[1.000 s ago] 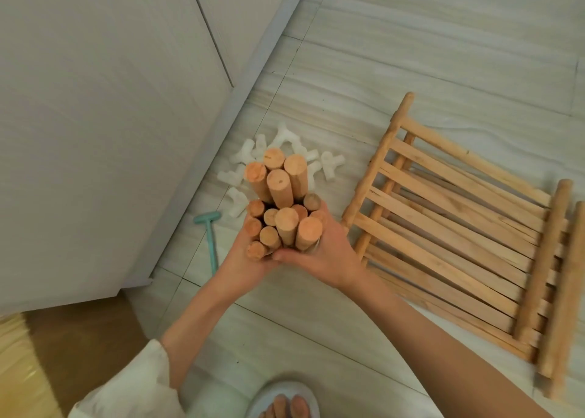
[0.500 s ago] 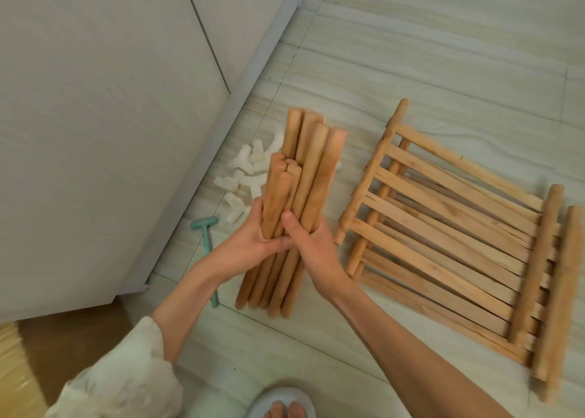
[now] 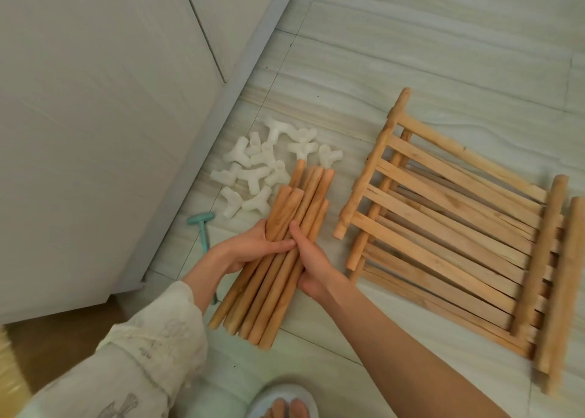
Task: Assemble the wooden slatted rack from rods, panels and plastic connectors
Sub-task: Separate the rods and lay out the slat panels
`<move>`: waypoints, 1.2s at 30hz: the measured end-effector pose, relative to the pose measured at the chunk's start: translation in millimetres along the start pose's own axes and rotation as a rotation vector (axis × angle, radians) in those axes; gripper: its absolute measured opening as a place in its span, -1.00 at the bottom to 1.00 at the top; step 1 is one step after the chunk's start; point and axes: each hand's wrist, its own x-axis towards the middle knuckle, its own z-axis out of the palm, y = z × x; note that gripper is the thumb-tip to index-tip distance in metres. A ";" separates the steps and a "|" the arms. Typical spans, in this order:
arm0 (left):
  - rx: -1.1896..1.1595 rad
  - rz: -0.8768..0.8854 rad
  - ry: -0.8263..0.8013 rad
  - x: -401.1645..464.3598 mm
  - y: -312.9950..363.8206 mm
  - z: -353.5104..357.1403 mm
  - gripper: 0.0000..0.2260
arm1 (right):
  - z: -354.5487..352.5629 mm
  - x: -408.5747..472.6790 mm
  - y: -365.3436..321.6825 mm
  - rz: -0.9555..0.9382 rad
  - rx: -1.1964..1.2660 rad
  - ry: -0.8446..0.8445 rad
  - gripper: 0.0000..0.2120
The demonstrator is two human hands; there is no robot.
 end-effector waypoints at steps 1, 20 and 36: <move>0.000 -0.001 0.008 2.0 2.2 -1.1 -0.32 | 0.7 2.0 -1.6 -0.003 -0.006 0.028 -0.53; 0.296 0.012 0.396 8.6 11.2 -19.3 -0.17 | 37.5 6.8 -10.2 -0.100 -0.415 0.293 -0.73; 0.763 0.278 0.575 -1.5 -40.2 10.8 -0.43 | 19.0 -44.7 -13.4 -0.232 -0.687 0.301 -0.50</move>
